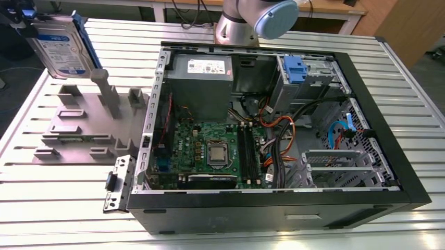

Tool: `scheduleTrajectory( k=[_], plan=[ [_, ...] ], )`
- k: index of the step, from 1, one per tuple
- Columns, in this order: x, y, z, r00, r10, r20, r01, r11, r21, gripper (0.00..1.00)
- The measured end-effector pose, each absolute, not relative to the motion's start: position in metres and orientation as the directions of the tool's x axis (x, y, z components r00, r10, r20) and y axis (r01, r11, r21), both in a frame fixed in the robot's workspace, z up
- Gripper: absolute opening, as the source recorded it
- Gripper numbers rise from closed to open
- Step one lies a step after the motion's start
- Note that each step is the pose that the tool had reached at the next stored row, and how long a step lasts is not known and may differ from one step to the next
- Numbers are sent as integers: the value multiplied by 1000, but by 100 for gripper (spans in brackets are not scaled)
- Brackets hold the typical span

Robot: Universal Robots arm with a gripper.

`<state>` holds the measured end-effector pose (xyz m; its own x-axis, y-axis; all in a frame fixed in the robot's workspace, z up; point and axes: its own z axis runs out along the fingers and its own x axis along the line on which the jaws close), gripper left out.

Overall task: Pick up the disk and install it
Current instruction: 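Pick up the disk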

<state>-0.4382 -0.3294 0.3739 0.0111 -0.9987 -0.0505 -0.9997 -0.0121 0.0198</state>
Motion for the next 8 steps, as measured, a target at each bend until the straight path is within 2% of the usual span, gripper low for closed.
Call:
scheduleTrajectory(
  k=[8],
  plan=[
    [-438,-329,376,11,-999,-50,-1000,-12,20,37]
  ],
)
